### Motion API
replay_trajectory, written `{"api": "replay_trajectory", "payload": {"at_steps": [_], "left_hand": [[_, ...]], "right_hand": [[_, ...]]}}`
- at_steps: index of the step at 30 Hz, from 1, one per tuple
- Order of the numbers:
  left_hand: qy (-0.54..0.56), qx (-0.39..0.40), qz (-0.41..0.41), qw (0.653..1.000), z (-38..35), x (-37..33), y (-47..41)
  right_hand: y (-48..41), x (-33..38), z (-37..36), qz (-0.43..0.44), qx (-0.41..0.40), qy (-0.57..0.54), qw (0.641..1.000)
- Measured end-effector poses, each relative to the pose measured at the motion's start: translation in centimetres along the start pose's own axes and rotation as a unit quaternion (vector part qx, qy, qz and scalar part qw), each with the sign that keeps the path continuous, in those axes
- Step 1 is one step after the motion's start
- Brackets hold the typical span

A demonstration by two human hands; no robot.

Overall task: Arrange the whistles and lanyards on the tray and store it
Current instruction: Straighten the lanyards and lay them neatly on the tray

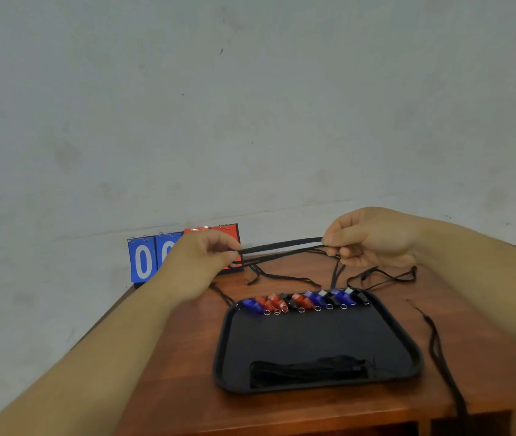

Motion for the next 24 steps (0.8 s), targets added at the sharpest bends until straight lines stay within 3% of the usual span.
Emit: {"api": "replay_trajectory", "payload": {"at_steps": [6,10,14,24], "left_hand": [[-0.091,0.064,0.002,0.994,-1.8,1.3,0.6],[-0.117,0.121,0.036,0.985,-3.8,2.9,0.8],[-0.125,0.174,0.091,0.973,-6.1,5.4,1.3],[-0.191,0.247,0.120,0.942,-9.0,10.2,1.9]], "right_hand": [[-0.4,-3.2,0.1,-0.020,-0.007,0.067,0.998],[-0.5,-5.7,-0.3,0.002,-0.032,0.210,0.977],[-1.1,-8.8,-1.4,0.013,-0.006,0.338,0.941],[-3.0,-13.8,-4.2,-0.004,0.067,0.385,0.920]]}}
Point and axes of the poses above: each hand's wrist, its own y-axis away from the middle knuckle, its own z-axis out of the back of the hand, x = y × z, the point moved 2 cm from there along -y, towards the middle knuckle, and after that the axes turned 10 degrees about y, right-handed, at the moved point
